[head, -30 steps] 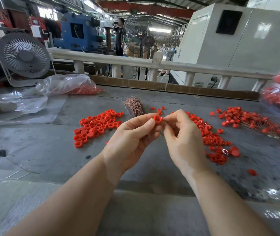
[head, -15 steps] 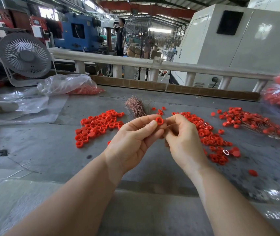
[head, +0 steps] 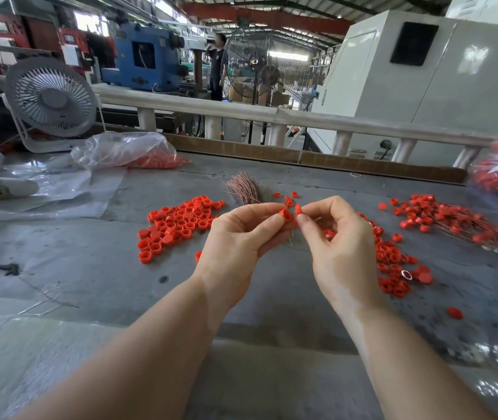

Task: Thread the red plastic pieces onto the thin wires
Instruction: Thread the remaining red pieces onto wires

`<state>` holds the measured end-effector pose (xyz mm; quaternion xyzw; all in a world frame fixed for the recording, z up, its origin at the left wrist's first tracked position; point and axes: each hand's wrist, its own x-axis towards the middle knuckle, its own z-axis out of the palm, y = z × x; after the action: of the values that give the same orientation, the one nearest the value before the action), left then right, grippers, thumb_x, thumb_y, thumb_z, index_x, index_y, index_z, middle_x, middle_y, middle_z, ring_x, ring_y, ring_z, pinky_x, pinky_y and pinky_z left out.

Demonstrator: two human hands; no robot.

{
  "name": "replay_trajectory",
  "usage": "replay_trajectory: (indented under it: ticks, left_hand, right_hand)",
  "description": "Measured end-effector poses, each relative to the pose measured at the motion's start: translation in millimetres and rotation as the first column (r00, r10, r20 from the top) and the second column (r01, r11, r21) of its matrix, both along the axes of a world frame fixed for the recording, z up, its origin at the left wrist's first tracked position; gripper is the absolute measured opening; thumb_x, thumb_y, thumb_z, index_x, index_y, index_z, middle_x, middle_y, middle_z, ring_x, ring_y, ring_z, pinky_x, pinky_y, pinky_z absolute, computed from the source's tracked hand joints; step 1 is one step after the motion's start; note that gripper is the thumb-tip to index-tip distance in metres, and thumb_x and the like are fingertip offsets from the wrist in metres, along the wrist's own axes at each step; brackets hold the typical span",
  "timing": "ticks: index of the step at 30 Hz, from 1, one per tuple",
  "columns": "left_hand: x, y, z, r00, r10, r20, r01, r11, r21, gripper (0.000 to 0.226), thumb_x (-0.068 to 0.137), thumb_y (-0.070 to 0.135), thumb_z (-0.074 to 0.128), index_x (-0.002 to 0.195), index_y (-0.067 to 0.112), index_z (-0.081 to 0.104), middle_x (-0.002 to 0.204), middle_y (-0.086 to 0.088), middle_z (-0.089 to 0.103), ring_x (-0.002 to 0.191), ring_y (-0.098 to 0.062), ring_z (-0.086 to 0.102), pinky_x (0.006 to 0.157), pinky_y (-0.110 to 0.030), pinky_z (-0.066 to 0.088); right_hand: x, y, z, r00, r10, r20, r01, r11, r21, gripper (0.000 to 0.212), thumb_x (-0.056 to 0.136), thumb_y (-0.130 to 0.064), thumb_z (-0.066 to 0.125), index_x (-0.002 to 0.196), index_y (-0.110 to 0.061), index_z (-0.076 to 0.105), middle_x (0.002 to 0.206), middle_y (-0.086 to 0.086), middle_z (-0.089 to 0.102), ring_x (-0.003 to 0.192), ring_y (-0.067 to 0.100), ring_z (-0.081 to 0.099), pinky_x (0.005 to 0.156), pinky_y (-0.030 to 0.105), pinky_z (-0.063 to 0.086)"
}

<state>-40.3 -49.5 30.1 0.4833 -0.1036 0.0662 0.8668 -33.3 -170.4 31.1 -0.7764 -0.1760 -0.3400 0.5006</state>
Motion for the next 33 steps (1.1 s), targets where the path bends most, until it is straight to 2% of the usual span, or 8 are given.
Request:
replay_trajectory:
  ticks: [2,8,15,33]
  left_hand:
    - [-0.4,0.5,0.2,1.0,0.014,0.022,-0.014,1.0,0.024,0.02,0.082,-0.004,0.056,0.078,0.01,0.07,0.076,-0.005,0.073,0.075,-0.012,0.07,0.066,-0.017,0.054]
    - [-0.8,0.9,0.7,0.996,0.063,0.059,-0.068,0.995,0.078,0.02,0.083,-0.006,0.057,0.082,0.009,0.069,0.076,-0.003,0.073,0.076,-0.011,0.069,0.069,-0.018,0.055]
    - [0.4,0.6,0.4,0.993,0.092,0.08,-0.101,0.988,0.117,0.02,0.082,-0.007,0.058,0.083,0.01,0.069,0.076,-0.003,0.073,0.076,-0.013,0.069,0.071,-0.019,0.055]
    - [-1.6,2.1,1.8,0.995,0.072,0.074,-0.084,0.984,0.16,0.018,0.082,-0.005,0.058,0.084,0.009,0.068,0.074,-0.003,0.073,0.072,-0.011,0.068,0.071,-0.019,0.056]
  right_hand:
    - [-0.8,1.0,0.4,1.0,0.013,0.023,-0.013,1.0,-0.002,0.027,0.084,-0.01,0.067,0.076,-0.033,0.054,0.075,-0.01,0.063,0.071,0.01,0.059,0.066,0.02,0.045]
    - [-1.7,1.4,0.4,0.997,0.059,0.052,-0.058,0.998,-0.017,0.015,0.082,-0.006,0.068,0.079,-0.019,0.063,0.072,-0.011,0.063,0.07,0.005,0.058,0.064,0.011,0.041]
    - [-0.4,1.9,0.0,0.994,0.095,0.051,-0.095,0.995,-0.008,0.024,0.08,-0.001,0.068,0.077,-0.023,0.061,0.07,-0.014,0.062,0.067,-0.001,0.057,0.065,0.009,0.041]
    - [3.5,-2.9,-1.5,0.989,0.102,0.104,-0.096,0.993,-0.065,0.022,0.078,0.004,0.067,0.077,-0.018,0.064,0.073,-0.002,0.063,0.069,0.005,0.056,0.066,0.008,0.037]
